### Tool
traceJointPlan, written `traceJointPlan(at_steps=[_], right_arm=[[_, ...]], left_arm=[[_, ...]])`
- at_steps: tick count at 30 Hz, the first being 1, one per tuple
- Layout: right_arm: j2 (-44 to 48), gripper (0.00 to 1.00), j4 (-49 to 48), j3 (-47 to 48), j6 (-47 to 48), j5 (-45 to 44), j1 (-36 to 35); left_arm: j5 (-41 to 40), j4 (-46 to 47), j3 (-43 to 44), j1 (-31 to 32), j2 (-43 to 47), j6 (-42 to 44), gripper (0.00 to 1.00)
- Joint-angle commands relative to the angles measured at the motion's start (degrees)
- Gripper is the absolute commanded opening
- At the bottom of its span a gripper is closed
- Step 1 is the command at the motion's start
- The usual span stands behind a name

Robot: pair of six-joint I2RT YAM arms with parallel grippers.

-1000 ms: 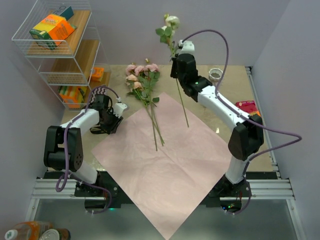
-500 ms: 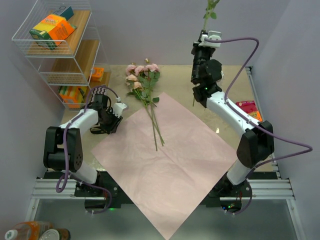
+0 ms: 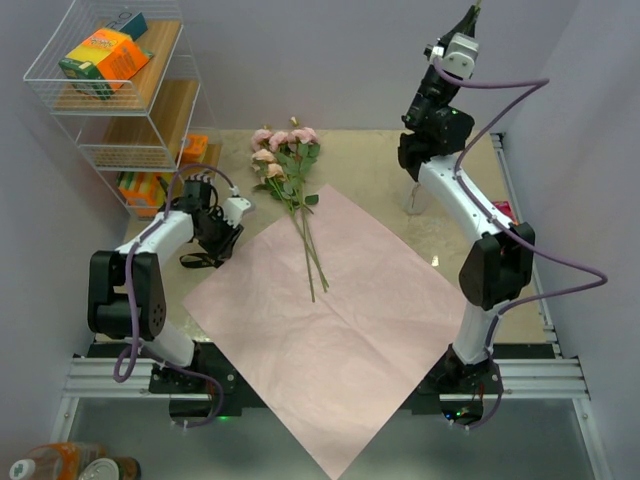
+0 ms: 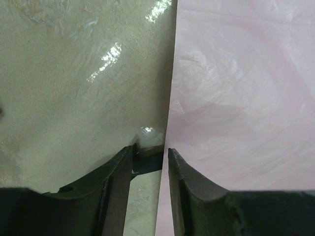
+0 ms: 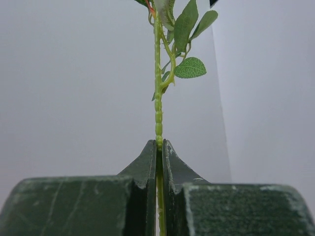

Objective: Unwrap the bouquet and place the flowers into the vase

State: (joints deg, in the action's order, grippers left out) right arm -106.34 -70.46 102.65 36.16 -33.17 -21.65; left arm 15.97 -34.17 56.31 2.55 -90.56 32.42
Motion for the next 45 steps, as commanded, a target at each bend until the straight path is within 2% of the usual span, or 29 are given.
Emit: traceJointPlan(at_steps=[1, 11, 21, 26, 39, 45], right_arm=[[-0.7, 0.00, -13.2, 1.8, 7.4, 4.6, 2.4], [-5.1, 0.00, -17.0, 6.5, 5.8, 5.7, 7.8], [-14.0, 0.00, -19.6, 15.0, 4.9, 4.2, 8.0], [-15.9, 0.00, -19.8, 15.5, 5.1, 4.9, 7.8], [-11.8, 0.00, -21.7, 4.7, 11.8, 5.3, 3.4], [-8.0, 0.01, -21.2, -1.6, 14.0, 0.9, 1.7]], left_arm=[[2.5, -2.0, 3.2, -1.2, -0.9, 2.4, 0.40], [7.9, -6.5, 9.1, -2.4, -4.3, 4.9, 0.40], [11.0, -10.6, 14.6, -2.5, -7.6, 7.8, 0.40], [12.0, -11.4, 16.1, -2.5, -9.2, 8.4, 0.40], [13.9, -11.4, 16.1, -4.0, -9.0, 9.3, 0.40], [13.8, -11.6, 14.2, -5.5, -6.2, 10.8, 0.39]])
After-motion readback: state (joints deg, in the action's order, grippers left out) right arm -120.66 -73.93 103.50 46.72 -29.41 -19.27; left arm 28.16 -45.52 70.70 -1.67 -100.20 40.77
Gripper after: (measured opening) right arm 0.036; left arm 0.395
